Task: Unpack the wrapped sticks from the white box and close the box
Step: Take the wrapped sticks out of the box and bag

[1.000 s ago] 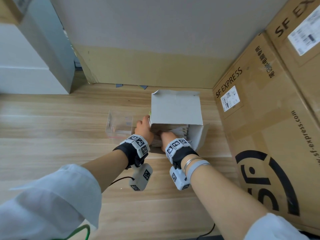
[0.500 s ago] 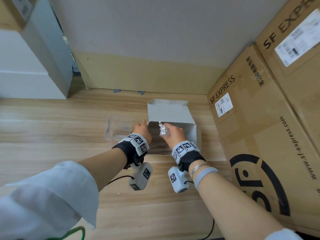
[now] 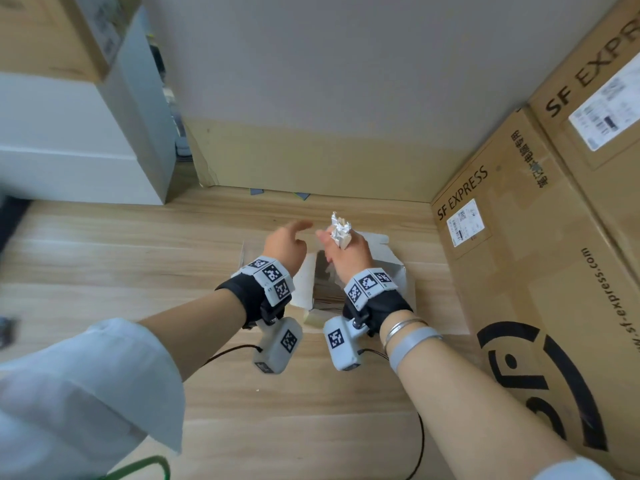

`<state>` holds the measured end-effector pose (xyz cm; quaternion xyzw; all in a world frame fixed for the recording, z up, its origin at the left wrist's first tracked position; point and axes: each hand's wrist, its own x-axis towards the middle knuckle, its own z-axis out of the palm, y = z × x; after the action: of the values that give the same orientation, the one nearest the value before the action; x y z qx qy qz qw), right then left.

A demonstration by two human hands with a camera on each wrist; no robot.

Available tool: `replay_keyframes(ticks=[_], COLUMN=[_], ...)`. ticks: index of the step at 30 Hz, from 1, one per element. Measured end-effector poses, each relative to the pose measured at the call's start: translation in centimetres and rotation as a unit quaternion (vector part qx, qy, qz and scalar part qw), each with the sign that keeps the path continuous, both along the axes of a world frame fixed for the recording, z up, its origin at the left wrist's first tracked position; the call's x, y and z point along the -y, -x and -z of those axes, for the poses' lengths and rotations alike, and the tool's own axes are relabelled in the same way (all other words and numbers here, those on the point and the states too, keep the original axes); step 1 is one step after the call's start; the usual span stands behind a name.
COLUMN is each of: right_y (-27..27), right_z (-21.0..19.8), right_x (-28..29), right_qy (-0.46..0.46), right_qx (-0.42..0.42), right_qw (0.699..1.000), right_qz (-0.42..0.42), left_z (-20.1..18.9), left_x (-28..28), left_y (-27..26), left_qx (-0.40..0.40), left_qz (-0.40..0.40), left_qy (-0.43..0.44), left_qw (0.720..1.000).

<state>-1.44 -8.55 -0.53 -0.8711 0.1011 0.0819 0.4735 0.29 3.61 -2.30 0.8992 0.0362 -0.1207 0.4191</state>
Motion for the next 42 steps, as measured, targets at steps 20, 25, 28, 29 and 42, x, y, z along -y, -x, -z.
replay_keyframes(ticks=[20, 25, 28, 29, 42], right_y=[-3.7, -3.3, -2.9, -2.9, -1.9], right_z=[-2.1, 2.5, 4.0, 4.2, 3.1], right_x=[-8.4, -7.3, -6.7, -6.5, 0.6], right_qy=[-0.108, -0.049, -0.041, -0.041, 0.004], right_qx=[0.062, -0.076, -0.095, -0.085, 0.017], right_qw=[0.99, 0.994, 0.993, 0.993, 1.0], right_qz=[-0.058, -0.062, -0.063, -0.07, 0.012], left_z=[4.0, 3.4, 3.0, 2.9, -0.8], left_x=[-7.9, -8.1, -7.9, -7.9, -1.9], left_y=[-1.8, -1.6, -1.6, -1.6, -0.5], left_qx=[-0.108, -0.111, -0.118, -0.118, 0.01], left_qz=[-0.079, -0.053, -0.04, -0.038, -0.032], left_qy=[0.023, 0.0, 0.006, 0.008, -0.019], left_qw=[0.991, 0.992, 0.992, 0.992, 0.999])
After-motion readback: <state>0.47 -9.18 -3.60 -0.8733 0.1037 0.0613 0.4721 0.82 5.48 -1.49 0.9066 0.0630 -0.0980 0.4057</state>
